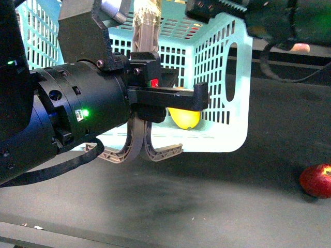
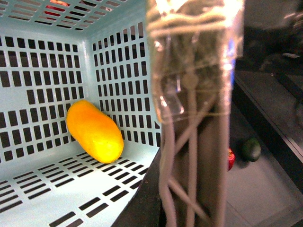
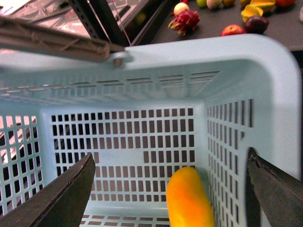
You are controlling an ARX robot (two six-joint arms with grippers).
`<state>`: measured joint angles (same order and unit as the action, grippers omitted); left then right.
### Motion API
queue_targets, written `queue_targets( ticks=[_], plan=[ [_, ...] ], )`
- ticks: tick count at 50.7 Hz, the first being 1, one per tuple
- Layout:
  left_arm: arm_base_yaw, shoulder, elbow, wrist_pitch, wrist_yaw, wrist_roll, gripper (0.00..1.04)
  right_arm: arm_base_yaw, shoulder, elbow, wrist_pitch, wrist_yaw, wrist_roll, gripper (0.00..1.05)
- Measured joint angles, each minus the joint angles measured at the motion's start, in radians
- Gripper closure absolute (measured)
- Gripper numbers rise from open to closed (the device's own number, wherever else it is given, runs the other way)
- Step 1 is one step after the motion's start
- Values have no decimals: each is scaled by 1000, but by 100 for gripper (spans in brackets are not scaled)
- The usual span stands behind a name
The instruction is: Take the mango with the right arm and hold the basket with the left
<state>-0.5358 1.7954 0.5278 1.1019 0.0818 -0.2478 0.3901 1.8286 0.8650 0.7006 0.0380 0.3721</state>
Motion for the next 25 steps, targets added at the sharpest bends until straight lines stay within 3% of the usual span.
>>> queue_targets(
  ticks=[25],
  plan=[
    [2,0,0,0,2,4,100,-213,-578,-388,-52,-23,7,8]
  ],
)
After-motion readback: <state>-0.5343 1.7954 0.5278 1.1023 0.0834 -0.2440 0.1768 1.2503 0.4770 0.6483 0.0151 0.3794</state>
